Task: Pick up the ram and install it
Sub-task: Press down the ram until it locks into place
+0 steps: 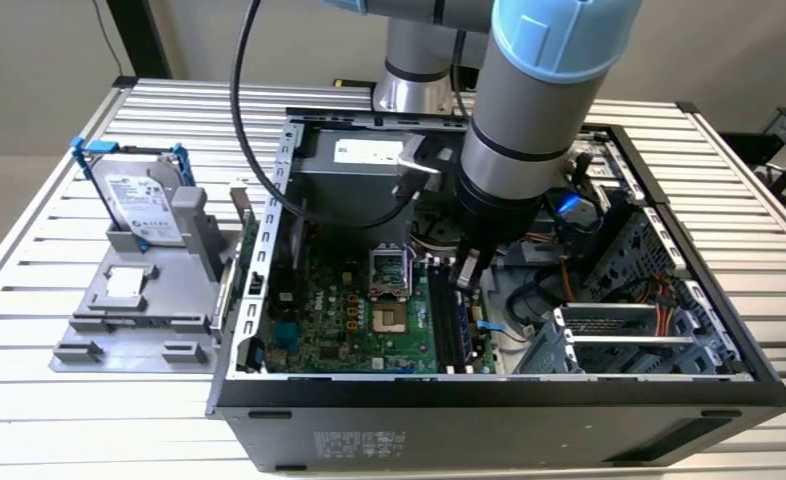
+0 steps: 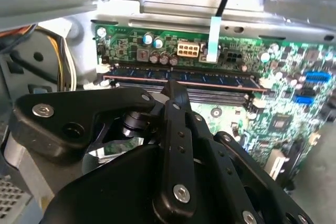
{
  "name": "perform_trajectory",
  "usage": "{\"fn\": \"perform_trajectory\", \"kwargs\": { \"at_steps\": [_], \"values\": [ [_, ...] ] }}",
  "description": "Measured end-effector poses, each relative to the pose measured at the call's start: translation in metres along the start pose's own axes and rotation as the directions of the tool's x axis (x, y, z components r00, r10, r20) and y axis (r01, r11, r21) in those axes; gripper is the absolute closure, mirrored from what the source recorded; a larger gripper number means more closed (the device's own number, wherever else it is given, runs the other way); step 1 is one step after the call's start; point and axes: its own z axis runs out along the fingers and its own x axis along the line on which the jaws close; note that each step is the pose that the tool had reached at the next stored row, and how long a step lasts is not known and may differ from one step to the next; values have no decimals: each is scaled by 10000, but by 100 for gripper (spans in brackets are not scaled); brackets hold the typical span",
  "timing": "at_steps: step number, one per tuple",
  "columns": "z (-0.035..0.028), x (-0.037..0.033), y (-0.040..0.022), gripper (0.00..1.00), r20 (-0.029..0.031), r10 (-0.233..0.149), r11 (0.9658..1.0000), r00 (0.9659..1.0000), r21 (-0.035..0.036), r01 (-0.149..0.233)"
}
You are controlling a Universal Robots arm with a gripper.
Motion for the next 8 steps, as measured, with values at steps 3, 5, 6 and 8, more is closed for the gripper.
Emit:
{"fn": "perform_trajectory", "kwargs": {
  "at_steps": [3,5,6,8],
  "values": [
    [-1,0,0,100,15,-523,9986,9986,2,523],
    [-1,0,1,100,17,-886,9961,9961,-21,886],
    [0,0,1,100,18,-1070,9943,9943,-34,1070],
    [0,0,0,100,20,-1426,9898,9898,-57,1426]
  ]
}}
